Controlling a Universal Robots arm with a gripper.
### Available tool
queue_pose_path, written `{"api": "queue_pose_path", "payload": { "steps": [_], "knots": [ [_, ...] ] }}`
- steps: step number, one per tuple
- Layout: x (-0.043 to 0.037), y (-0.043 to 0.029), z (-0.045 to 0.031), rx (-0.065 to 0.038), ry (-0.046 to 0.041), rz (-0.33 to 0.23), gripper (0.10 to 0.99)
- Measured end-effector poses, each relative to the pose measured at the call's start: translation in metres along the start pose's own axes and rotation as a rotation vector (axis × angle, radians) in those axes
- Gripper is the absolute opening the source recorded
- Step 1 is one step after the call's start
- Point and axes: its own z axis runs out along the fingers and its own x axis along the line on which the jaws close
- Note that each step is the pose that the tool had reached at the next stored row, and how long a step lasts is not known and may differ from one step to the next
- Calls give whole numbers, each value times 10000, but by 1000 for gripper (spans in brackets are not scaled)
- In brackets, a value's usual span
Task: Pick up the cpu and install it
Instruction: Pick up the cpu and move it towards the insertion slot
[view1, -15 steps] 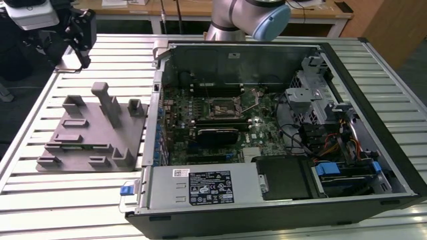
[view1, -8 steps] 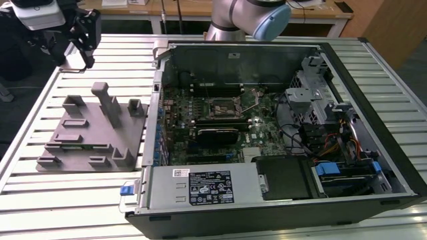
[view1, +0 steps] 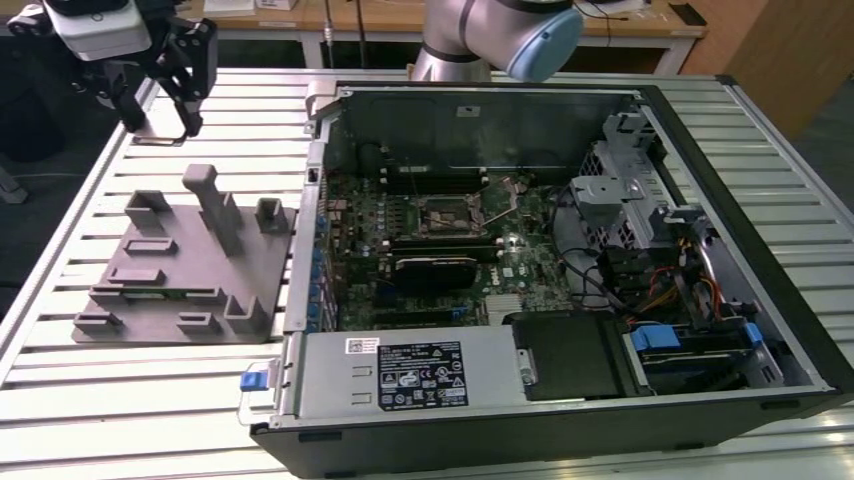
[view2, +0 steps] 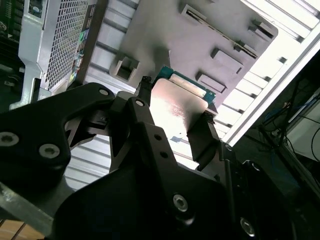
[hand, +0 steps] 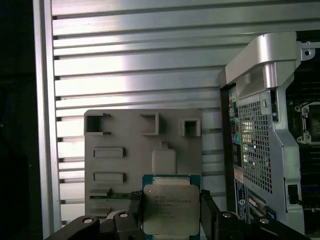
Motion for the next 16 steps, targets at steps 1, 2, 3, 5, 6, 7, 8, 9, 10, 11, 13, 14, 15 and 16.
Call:
{"api": "queue_pose_path", "payload": {
  "steps": [1,2,3,5,6,7,8,9,10,11,13,14,15,16],
  "knots": [
    [-16,1,0,0,0,0,541],
    [-33,2,0,-1,-1,0,541],
    [-49,4,-1,-1,-1,0,541],
    [-82,6,-2,0,0,0,541],
    [-98,7,-2,0,-1,-1,541],
    [-115,9,-2,0,-1,0,541],
    [-132,10,-3,0,0,0,541],
    [-149,11,-3,0,0,1,541],
    [-166,13,-4,0,0,0,541],
    [-184,14,-4,0,0,0,541],
    [-220,17,-4,-1,-1,0,541],
    [-237,18,-5,-1,-1,0,541],
    [-254,19,-5,-1,0,-1,541],
    [-271,21,-5,-1,-1,-1,541]
  ]
}}
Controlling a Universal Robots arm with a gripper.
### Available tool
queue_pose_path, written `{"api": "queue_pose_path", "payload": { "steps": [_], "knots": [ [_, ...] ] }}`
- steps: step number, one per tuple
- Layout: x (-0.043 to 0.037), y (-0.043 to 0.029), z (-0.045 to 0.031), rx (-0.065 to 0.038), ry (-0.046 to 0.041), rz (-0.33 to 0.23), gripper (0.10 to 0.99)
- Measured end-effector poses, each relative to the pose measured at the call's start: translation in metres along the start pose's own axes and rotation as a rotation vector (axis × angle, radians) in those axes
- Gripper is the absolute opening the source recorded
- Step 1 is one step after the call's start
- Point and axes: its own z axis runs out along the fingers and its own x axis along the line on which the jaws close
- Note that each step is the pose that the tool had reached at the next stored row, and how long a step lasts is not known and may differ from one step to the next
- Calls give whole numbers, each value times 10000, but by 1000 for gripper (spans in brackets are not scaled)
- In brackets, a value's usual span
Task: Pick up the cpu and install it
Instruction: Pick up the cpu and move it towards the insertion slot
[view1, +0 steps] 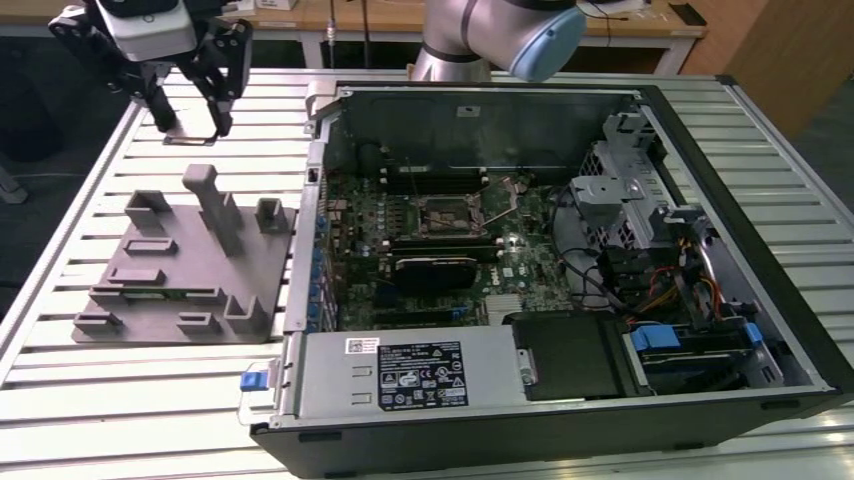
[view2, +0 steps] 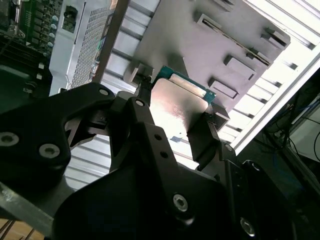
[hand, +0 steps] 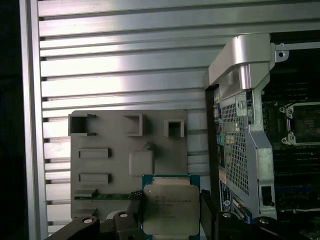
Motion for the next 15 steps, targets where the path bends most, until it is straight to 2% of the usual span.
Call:
{"api": "queue_pose_path", "payload": {
  "steps": [15],
  "knots": [
    [-298,23,-7,1,0,0,541]
  ]
}}
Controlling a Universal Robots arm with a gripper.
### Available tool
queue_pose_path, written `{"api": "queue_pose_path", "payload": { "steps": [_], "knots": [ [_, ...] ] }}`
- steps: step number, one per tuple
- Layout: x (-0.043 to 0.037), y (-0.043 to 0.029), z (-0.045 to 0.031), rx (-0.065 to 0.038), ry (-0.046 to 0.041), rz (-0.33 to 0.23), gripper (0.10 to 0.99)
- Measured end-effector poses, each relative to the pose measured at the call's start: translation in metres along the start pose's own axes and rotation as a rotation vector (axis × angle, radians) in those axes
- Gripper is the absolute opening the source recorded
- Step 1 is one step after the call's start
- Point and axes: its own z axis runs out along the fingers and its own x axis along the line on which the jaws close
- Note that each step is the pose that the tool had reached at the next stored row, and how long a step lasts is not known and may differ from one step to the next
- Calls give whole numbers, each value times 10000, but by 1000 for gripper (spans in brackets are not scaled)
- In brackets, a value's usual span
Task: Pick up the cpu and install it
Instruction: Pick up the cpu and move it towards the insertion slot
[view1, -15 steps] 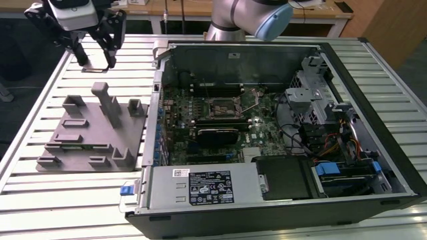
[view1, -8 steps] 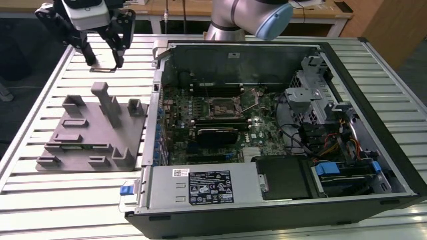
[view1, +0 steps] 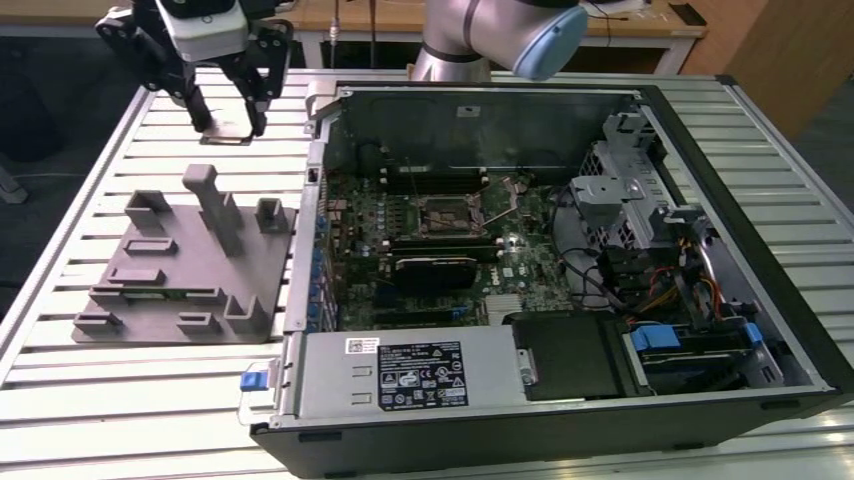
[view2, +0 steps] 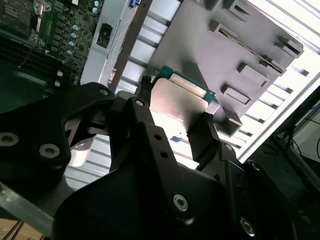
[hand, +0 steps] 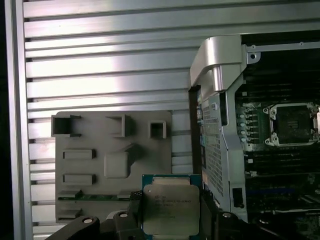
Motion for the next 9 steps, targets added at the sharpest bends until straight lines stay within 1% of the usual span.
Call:
{"api": "queue_pose_path", "payload": {
  "steps": [9],
  "knots": [
    [-171,13,-3,-1,0,0,541]
  ]
}}
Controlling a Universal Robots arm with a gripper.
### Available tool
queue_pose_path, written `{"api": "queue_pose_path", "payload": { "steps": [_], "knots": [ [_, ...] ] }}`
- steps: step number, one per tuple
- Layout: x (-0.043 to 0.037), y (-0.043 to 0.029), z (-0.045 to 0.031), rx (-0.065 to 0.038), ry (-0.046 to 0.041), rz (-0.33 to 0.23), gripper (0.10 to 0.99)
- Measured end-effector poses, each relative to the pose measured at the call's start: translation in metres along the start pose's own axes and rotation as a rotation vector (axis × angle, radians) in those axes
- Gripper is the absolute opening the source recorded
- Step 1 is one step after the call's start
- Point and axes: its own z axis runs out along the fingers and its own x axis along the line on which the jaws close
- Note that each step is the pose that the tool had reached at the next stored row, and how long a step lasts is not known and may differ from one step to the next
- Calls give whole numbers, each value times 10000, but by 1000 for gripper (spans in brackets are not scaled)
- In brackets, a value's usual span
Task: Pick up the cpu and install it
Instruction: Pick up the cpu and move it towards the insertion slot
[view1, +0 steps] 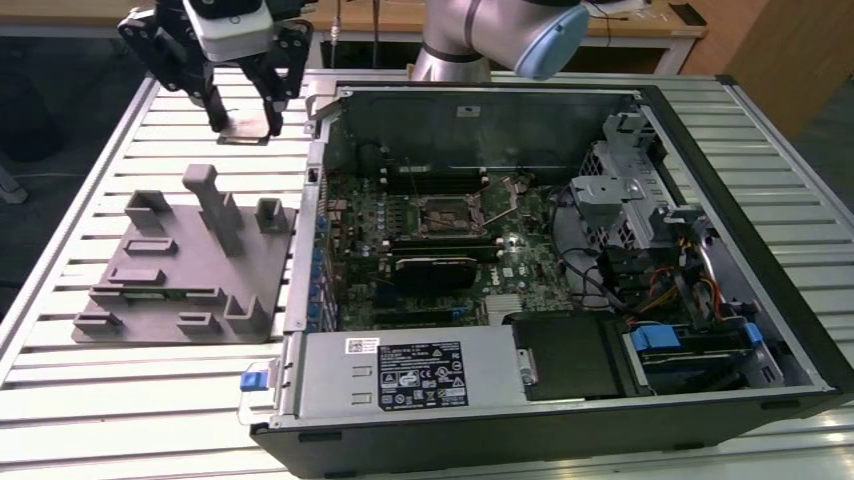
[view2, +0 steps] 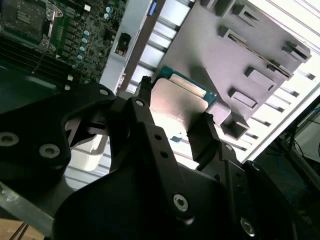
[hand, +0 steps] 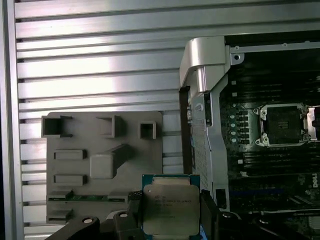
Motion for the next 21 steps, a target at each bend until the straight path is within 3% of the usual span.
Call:
{"api": "queue_pose_path", "payload": {
  "steps": [21],
  "knots": [
    [-377,29,-8,0,0,0,541]
  ]
}}
